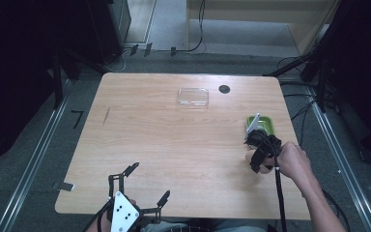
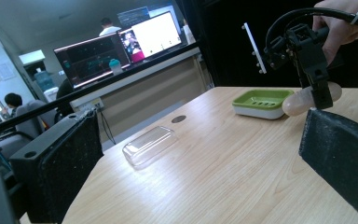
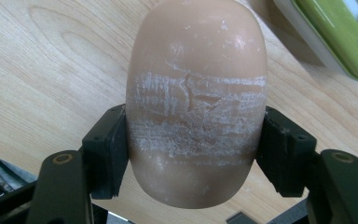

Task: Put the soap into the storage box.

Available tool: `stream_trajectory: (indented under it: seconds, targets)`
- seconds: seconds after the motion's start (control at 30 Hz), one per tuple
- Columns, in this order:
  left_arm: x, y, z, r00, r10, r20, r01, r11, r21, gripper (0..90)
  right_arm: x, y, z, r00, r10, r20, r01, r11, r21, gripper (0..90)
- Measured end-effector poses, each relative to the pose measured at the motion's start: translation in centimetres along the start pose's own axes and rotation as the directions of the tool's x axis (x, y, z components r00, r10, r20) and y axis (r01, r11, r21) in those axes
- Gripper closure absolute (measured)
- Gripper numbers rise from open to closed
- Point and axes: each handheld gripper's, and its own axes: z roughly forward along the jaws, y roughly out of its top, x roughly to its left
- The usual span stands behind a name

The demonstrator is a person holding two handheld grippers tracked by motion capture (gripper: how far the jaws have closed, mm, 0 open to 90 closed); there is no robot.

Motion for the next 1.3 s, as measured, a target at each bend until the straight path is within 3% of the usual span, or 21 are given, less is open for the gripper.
stream_trajectory:
  seconds: [0.47, 1.3]
  targets:
    - [0.0, 0.0, 0.0, 1.0000, 0.000, 0.000, 0.000, 1.0000, 0.000, 0.0, -0.8, -0.1, -0.7, 0.9998, 0.018, -0.001, -0.018, 1.000, -0.008, 33.9]
    - [0.0, 0.0, 0.1, 1.0000, 0.002, 0.001, -0.002, 1.0000, 0.001, 0.0, -2.4, 1.3, -2.1, 0.9993, 0.038, 0.001, -0.038, 0.999, -0.007, 33.9]
